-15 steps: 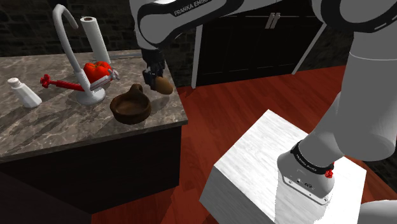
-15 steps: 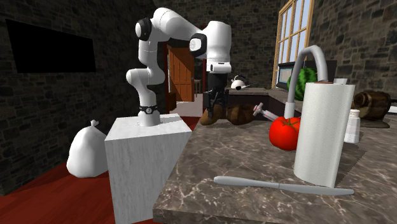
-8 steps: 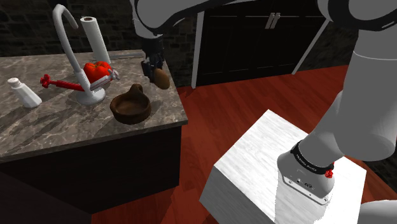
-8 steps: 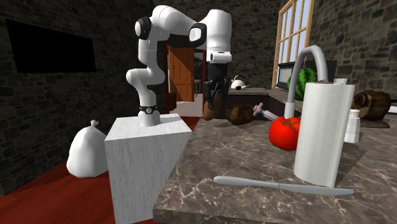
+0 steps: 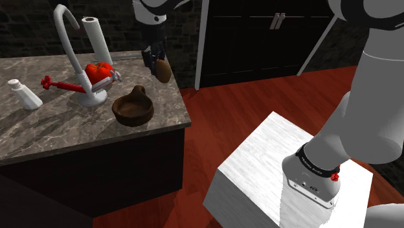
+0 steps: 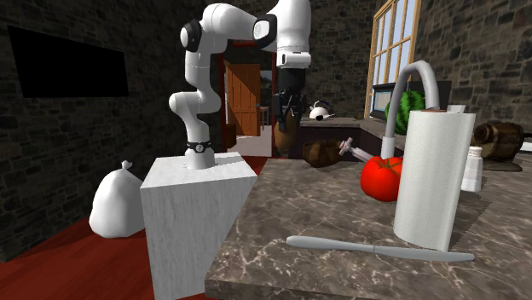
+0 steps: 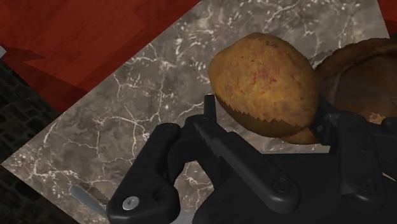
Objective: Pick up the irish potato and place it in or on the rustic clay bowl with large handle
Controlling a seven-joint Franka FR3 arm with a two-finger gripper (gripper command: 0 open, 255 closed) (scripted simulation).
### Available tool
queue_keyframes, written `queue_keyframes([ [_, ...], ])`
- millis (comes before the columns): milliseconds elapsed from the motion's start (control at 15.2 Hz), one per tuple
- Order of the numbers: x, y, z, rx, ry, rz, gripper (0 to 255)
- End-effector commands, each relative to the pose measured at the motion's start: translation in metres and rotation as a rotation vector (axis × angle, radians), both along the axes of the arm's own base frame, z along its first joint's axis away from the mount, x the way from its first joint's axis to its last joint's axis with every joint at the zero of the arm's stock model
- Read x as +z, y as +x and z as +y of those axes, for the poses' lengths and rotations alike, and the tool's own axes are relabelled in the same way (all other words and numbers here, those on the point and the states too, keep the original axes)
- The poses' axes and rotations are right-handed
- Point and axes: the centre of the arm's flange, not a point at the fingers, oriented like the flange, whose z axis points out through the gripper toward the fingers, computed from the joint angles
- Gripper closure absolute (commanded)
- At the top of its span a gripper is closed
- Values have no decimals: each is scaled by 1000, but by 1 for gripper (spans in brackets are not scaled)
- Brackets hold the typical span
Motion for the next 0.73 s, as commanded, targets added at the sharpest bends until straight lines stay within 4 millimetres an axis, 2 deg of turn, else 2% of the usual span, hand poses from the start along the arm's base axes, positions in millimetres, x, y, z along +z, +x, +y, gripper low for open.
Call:
queue_keyframes([
  [0, 11, 0, 0, 0, 0, 0, 255],
  [660, 61, 0, 0, 0, 0, 0, 255],
])
